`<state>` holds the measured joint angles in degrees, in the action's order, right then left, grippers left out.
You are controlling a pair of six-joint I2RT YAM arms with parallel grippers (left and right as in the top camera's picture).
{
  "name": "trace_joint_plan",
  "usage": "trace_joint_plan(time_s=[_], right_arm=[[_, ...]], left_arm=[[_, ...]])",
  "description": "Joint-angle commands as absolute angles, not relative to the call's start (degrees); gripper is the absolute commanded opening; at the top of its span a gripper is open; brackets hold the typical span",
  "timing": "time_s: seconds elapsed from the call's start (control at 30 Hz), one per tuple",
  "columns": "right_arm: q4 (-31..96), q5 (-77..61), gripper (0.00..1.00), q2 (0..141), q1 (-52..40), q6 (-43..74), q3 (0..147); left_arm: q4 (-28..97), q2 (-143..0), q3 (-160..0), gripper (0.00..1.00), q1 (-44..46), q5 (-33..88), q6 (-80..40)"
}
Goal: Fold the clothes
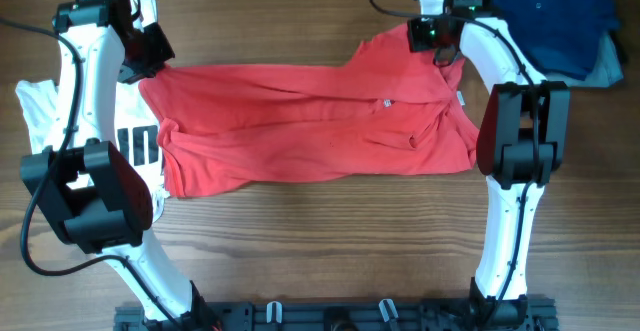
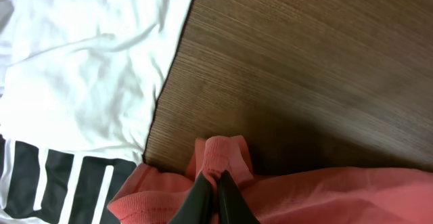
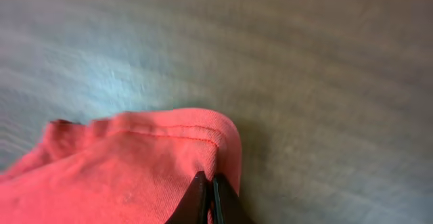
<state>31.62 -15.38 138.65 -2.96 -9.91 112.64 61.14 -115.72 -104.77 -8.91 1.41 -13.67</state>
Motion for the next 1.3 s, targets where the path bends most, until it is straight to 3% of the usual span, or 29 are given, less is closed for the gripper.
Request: trace_joint_plan(time_s=[0.0,0.47,1.03,1.27], right_arm=[[30.7,-13.9,0.04,138.7,-3.3,-9.0,118.0],[23.9,-9.0,0.04,138.6,-3.3,-5.9,128.4],[70.2,-13.5,0.04,128.9,-3.2,-7.6,131.6],[79.6,-13.5,0.04,129.0,-3.2,-7.3,129.4]], left_arm=[[58.8,-115.6,-105.2,0.04,-8.9,1.0,-13.9],[31.6,-115.5,-105.2,0.04,-8.8,-2.4,-13.9],[60.4,-115.5,-105.2,0.04,-7.9,-2.9,-14.0],[67.3,-115.5,-104.9,0.04,-7.9,-6.7,-14.0]])
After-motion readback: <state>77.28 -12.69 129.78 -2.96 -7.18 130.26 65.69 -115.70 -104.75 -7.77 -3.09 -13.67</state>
